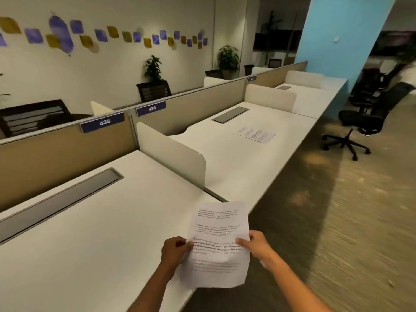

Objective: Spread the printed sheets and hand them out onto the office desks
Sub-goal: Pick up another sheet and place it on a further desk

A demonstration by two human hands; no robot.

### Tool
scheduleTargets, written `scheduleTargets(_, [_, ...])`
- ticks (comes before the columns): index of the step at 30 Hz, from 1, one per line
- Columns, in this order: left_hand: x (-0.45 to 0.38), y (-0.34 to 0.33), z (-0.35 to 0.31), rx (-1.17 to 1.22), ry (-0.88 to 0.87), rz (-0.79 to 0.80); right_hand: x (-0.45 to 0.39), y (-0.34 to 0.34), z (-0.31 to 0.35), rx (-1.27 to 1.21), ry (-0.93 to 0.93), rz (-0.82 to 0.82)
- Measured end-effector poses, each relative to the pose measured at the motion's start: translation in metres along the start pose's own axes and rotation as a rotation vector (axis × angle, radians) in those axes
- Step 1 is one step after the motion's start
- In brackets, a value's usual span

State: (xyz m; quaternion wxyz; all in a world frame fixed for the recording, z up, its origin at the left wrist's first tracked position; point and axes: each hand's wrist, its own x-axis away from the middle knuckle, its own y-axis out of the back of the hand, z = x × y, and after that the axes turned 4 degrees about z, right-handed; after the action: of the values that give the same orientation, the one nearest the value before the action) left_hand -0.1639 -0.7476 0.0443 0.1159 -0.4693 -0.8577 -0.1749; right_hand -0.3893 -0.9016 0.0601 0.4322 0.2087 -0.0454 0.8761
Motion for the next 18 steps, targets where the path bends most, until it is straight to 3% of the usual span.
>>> scheduleTargets(11, [-0.092, -0.219, -0.085, -0.171, -0.156, 0.323, 0.009, 0.203, -0.023, -0.198, 0.101, -0.519])
scheduleTargets(18, [-0.18, -0.343, -0.147, -0.158, -0.289, 0.489, -0.045, 0.32, -0.007, -0.253, 0.103, -0.757])
